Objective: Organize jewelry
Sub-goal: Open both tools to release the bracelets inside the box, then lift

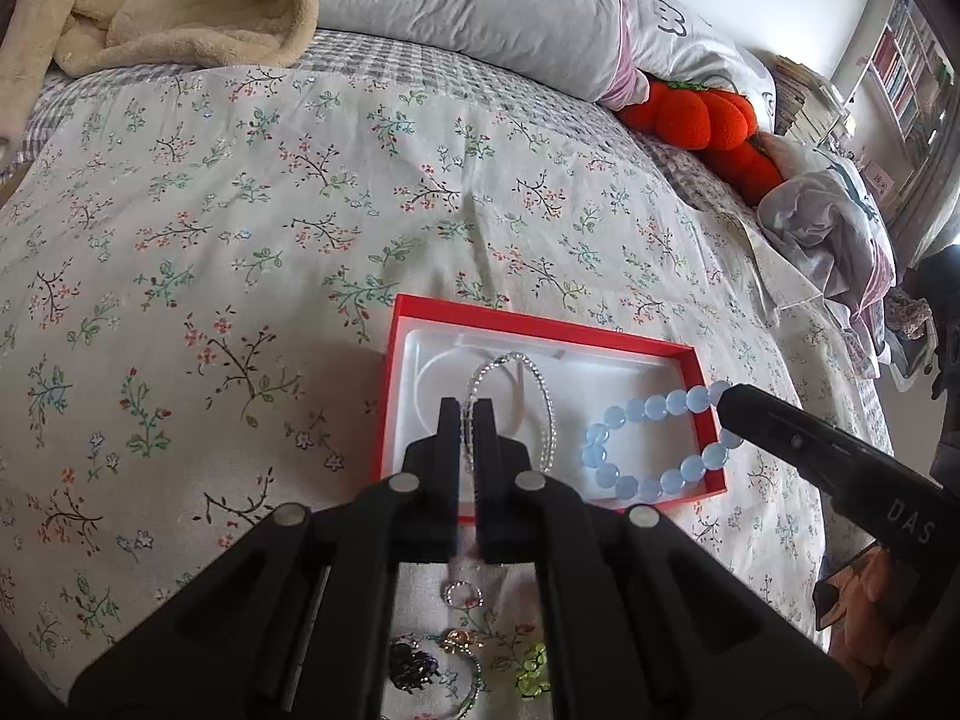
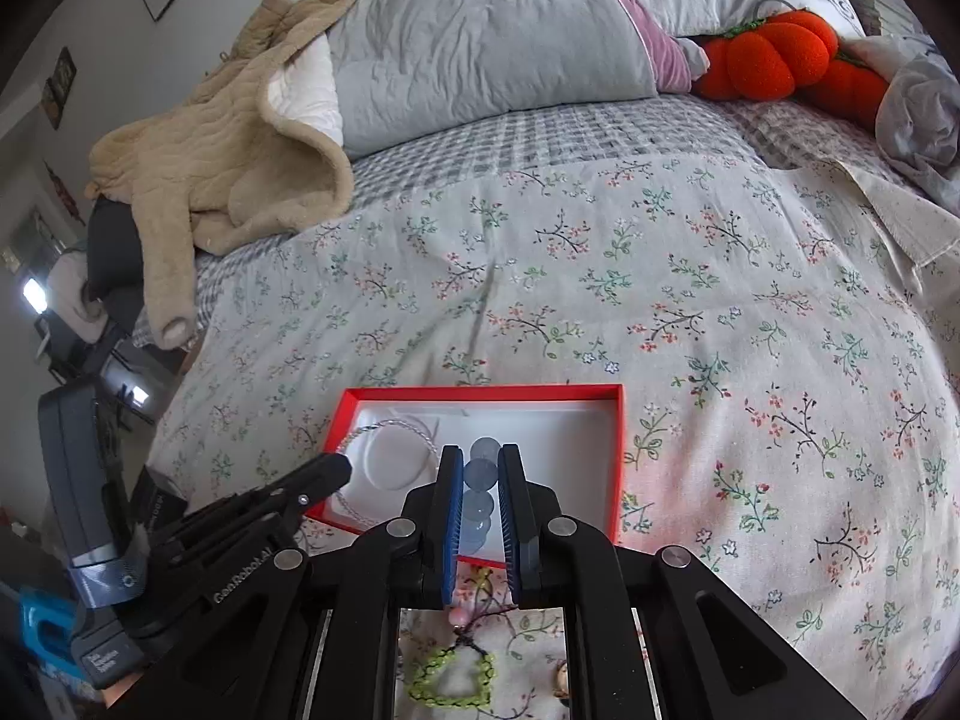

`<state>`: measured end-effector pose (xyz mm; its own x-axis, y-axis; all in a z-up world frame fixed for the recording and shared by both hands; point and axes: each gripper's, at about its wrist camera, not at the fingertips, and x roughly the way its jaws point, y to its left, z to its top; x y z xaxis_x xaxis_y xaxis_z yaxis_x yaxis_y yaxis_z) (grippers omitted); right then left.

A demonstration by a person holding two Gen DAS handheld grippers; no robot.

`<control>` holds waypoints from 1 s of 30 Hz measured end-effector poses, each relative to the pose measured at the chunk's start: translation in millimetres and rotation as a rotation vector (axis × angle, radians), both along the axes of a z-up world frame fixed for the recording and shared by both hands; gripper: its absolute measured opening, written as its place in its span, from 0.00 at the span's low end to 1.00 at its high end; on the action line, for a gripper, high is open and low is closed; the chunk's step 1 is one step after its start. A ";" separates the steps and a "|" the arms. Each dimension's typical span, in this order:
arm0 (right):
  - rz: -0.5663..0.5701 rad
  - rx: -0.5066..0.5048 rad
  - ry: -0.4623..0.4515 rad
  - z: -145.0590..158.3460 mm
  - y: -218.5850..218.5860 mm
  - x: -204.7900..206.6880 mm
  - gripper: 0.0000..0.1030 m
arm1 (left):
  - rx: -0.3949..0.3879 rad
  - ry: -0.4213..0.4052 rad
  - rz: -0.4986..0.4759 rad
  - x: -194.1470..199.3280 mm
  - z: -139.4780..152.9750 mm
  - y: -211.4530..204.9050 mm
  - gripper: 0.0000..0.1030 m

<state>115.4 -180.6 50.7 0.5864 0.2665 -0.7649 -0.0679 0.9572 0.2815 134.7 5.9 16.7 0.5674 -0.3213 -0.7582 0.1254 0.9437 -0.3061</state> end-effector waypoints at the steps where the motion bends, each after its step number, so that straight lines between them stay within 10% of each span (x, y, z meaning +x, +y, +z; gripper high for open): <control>1: -0.005 -0.008 0.005 -2.9 -3.4 0.5 0.11 | 0.011 -0.004 -0.001 -0.1 -0.7 -0.9 0.04; 14: 0.013 -0.034 0.012 -13.6 -15.0 3.5 0.14 | 0.141 -0.046 -0.037 -4.1 3.0 -17.9 0.06; 23: 0.053 -0.075 0.042 1.7 -15.5 -27.4 0.16 | 0.273 -0.076 -0.081 -36.6 18.5 -19.8 0.53; 30: 0.101 -0.083 0.078 0.1 -16.3 -56.7 0.63 | 0.353 0.014 -0.146 -66.1 8.2 -7.8 0.72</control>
<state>58.6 -196.9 50.9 0.4979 0.2549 -0.8289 -0.1463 0.9668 0.2095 68.5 -1.9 25.0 0.5236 -0.1155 -0.8441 0.2647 0.9638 0.0323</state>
